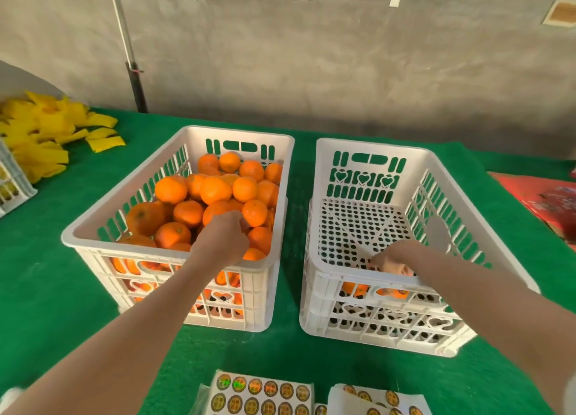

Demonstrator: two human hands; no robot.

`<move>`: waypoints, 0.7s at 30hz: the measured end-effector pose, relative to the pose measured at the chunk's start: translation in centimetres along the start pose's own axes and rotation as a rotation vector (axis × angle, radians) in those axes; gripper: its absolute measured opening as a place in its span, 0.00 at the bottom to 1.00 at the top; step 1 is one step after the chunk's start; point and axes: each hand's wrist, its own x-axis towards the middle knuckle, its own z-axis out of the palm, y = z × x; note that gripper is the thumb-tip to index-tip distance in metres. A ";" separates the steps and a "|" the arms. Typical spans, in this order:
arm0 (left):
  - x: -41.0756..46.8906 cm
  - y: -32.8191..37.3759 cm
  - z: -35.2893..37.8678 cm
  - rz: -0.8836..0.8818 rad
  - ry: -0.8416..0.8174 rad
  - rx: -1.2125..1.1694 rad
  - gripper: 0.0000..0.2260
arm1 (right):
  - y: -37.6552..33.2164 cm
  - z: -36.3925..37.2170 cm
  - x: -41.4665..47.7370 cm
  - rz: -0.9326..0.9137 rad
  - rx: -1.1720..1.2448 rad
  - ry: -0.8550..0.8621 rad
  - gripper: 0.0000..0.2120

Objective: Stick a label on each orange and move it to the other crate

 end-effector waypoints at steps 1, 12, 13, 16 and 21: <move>0.0 0.0 0.0 -0.009 0.017 -0.019 0.10 | 0.0 -0.1 -0.5 -0.009 0.030 0.077 0.37; 3.0 -1.6 -1.9 -0.217 -0.137 0.204 0.28 | -4.1 1.7 -10.2 -0.548 0.680 1.329 0.06; 3.3 -1.7 -2.0 -0.193 -0.177 0.241 0.29 | -4.7 2.4 -10.9 -0.597 0.661 1.319 0.06; 4.3 -2.1 -1.1 -0.129 -0.204 0.274 0.32 | -6.0 4.1 -12.2 -0.664 0.635 1.293 0.06; 6.0 -2.9 0.2 -0.183 -0.143 0.183 0.43 | -7.3 6.7 -14.1 -0.697 0.665 1.409 0.08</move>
